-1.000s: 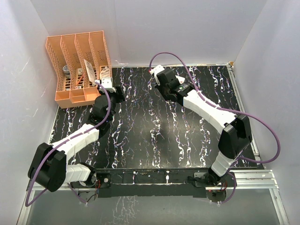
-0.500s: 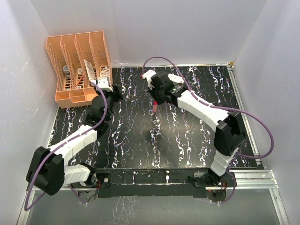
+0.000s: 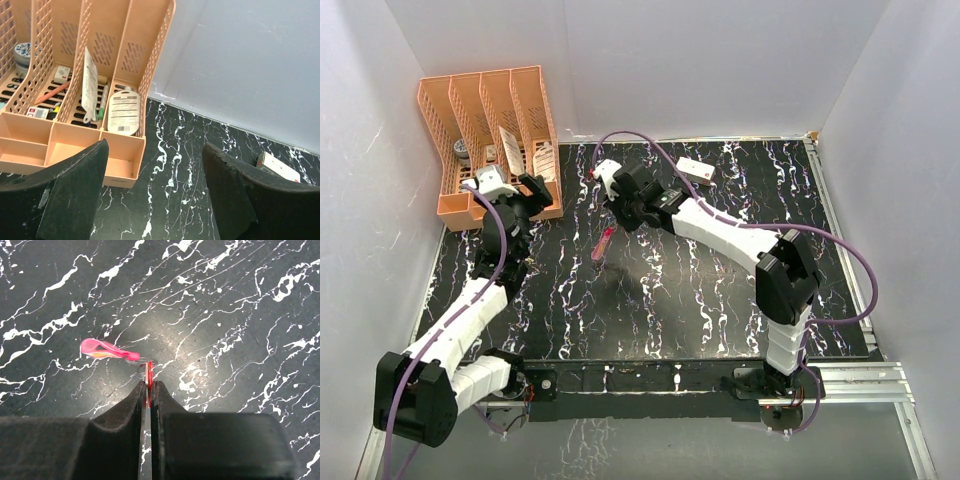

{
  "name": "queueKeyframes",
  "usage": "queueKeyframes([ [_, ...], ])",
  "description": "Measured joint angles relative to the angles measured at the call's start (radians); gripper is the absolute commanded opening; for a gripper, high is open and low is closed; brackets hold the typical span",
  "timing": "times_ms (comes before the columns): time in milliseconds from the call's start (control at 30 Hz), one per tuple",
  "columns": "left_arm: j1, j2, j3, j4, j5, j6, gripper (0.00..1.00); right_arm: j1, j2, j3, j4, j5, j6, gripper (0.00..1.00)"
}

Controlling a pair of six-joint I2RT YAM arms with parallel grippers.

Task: Put the keys on the keyring

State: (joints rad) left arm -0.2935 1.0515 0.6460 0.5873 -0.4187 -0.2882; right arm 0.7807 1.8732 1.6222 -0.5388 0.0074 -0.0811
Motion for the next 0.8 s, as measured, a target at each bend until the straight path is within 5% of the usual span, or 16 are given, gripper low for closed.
queueKeyframes([
  [333,0.034,0.01,-0.025,-0.028,0.052,-0.084,0.74,-0.134,0.0,-0.162,0.071,0.006,0.016,0.0],
  [467,0.034,0.014,-0.025,-0.028,0.072,-0.098,0.75,-0.186,0.003,-0.214,0.055,0.039,0.031,0.07],
  [633,0.035,0.014,-0.025,-0.029,0.089,-0.103,0.75,-0.231,0.005,-0.225,0.083,0.114,0.064,0.48],
  [800,0.035,0.019,-0.023,-0.049,0.109,-0.103,0.81,-0.257,0.005,-0.232,0.083,0.238,0.104,0.59],
])
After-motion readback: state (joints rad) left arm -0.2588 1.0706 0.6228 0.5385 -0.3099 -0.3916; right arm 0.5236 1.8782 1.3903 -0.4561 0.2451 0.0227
